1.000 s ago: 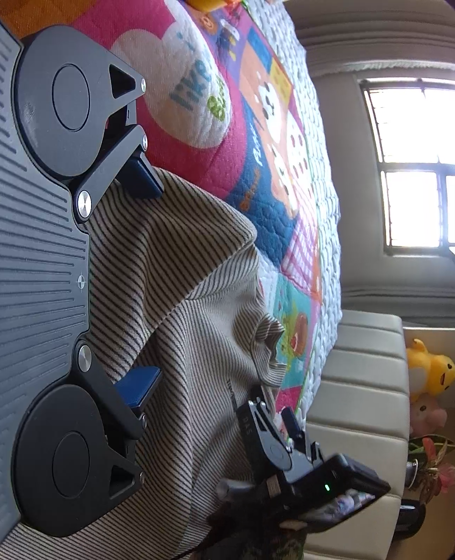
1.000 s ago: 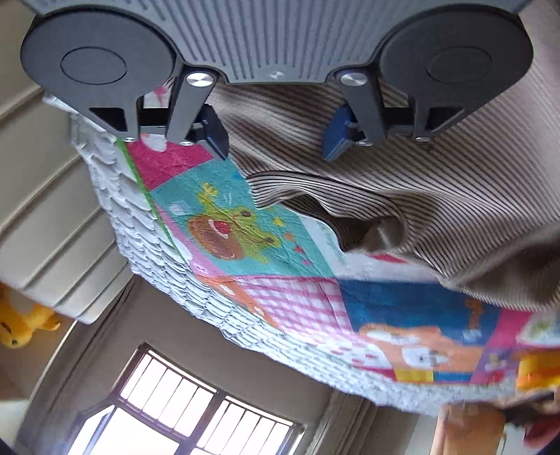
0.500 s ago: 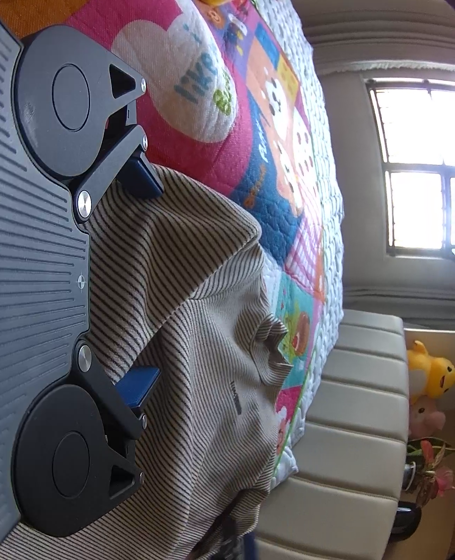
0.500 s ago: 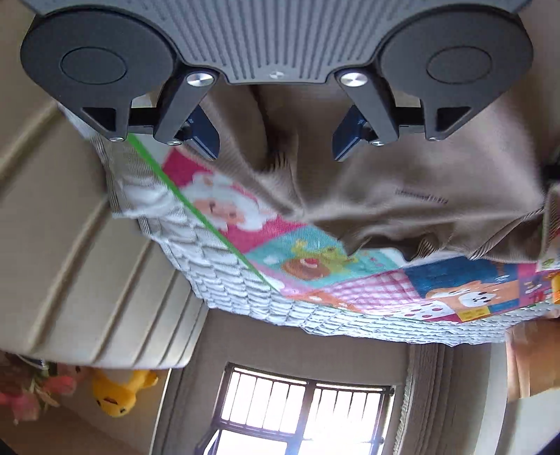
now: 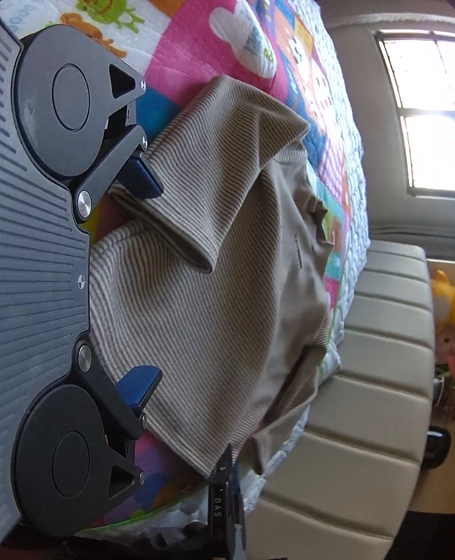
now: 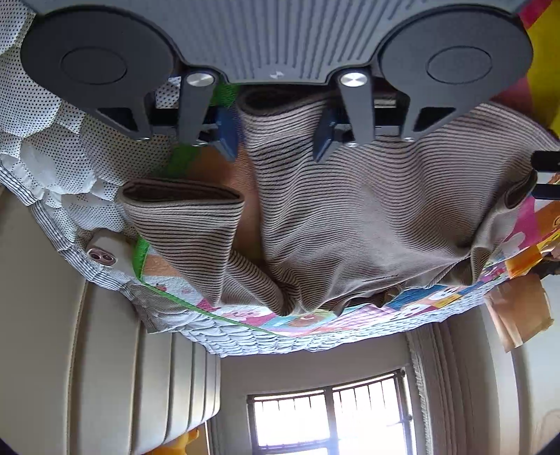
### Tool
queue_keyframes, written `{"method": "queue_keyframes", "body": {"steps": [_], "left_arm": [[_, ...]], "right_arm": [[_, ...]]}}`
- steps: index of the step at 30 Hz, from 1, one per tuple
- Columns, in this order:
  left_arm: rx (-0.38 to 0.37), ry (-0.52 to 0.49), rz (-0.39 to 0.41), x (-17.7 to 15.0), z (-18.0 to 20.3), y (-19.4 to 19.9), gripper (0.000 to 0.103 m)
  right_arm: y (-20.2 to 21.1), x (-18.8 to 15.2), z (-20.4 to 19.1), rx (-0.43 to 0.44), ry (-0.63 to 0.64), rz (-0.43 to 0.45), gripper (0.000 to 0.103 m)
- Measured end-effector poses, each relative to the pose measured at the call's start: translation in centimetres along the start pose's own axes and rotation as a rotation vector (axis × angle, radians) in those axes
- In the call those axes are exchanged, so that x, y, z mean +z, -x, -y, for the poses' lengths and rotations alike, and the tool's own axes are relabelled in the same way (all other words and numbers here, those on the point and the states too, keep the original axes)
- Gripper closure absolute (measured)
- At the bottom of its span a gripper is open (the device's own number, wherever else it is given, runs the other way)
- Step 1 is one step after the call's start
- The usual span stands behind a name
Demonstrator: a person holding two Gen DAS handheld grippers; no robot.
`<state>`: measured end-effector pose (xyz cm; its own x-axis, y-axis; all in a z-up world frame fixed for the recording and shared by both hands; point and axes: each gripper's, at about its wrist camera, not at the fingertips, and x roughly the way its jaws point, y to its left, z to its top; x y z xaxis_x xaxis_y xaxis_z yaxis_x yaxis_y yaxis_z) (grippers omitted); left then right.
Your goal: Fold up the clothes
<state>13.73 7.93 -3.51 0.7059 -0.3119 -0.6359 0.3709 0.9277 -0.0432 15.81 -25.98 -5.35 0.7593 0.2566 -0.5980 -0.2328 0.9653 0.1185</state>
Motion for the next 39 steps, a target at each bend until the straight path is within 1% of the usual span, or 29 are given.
{"method": "queue_keyframes", "body": {"steps": [3,4,8,9,10,11,12,13,14,15,16,17,18,19,21,24,26,29,32,35,36,37,38,39], "left_arm": [[0.077,-0.070,-0.008,-0.1,1.4,0.1,0.000],[0.111,-0.098,-0.009,-0.1,1.6,0.1,0.000],[0.298,-0.256,-0.017,-0.2,2.0,-0.9,0.000],[0.331,-0.287,-0.018,0.0,1.9,-1.3,0.000],[0.347,-0.308,-0.018,0.2,1.9,-1.7,0.004],[0.358,-0.322,-0.020,0.4,1.7,-2.1,0.009],[0.353,-0.315,-0.031,0.9,1.5,-2.5,0.026],[0.347,-0.301,-0.040,1.3,1.2,-2.8,0.037],[0.333,-0.267,-0.047,1.9,0.7,-3.0,0.041],[0.324,-0.234,-0.053,2.4,0.2,-3.2,0.054],[0.330,-0.208,-0.053,2.8,-0.3,-3.4,0.073],[0.336,-0.180,-0.052,3.3,-1.0,-3.4,0.080],[0.345,-0.146,-0.041,3.7,-1.8,-3.0,0.085],[0.362,-0.103,-0.023,4.1,-2.9,-2.2,0.087],[0.397,-0.020,0.010,5.0,-5.2,-0.7,0.088],[0.472,0.085,0.042,5.9,-9.4,1.5,0.089],[0.532,0.141,0.045,6.1,-12.5,2.5,0.089],[0.579,0.224,0.032,5.8,-16.1,3.2,0.089],[0.623,0.289,0.024,4.8,-18.3,3.7,0.088],[0.645,0.375,0.031,3.4,-19.6,4.4,0.077],[0.636,0.393,0.034,2.9,-19.6,4.8,0.072],[0.624,0.404,0.036,2.4,-19.5,5.1,0.068],[0.603,0.394,0.042,2.2,-19.0,5.4,0.066],[0.585,0.373,0.049,2.0,-18.3,5.7,0.058]], "right_arm": [[0.8,-0.6,-0.6,0.043,0.007,-0.009,0.080],[1.0,-0.8,-0.9,0.057,0.010,-0.012,0.080],[2.3,-2.1,-1.1,0.090,0.008,0.001,0.081],[2.5,-2.4,-0.9,0.094,0.002,0.013,0.081],[2.5,-2.7,-0.8,0.099,-0.007,0.027,0.081],[2.5,-3.0,-0.6,0.104,-0.020,0.037,0.081],[2.5,-3.2,-0.5,0.109,-0.033,0.047,0.081],[2.4,-3.4,-0.3,0.113,-0.037,0.057,0.081],[2.4,-3.6,-0.3,0.115,-0.037,0.067,0.081],[2.4,-3.7,-0.3,0.114,-0.035,0.076,0.081],[2.4,-3.8,-0.3,0.111,-0.037,0.083,0.081],[2.4,-4.0,-0.4,0.109,-0.039,0.090,0.080],[2.4,-4.0,-0.4,0.107,-0.043,0.095,0.080],[2.4,-4.1,-0.4,0.106,-0.047,0.099,0.080],[2.4,-4.1,-0.3,0.109,-0.061,0.105,0.079],[2.4,-4.1,-0.3,0.114,-0.069,0.108,0.078],[2.4,-4.1,-0.2,0.115,-0.070,0.107,0.078],[2.3,-4.0,-0.3,0.116,-0.075,0.102,0.077],[2.3,-3.9,-0.5,0.112,-0.066,0.095,0.077],[2.5,-3.3,-0.3,0.118,-0.047,0.077,0.075],[2.6,-3.0,-0.2,0.115,-0.036,0.070,0.072],[3.0,-2.6,-0.1,0.092,-0.017,0.072,0.058],[3.5,-2.3,0.0,0.046,0.020,0.089,0.040],[3.9,-2.0,0.2,0.006,0.063,0.103,0.037]]}}
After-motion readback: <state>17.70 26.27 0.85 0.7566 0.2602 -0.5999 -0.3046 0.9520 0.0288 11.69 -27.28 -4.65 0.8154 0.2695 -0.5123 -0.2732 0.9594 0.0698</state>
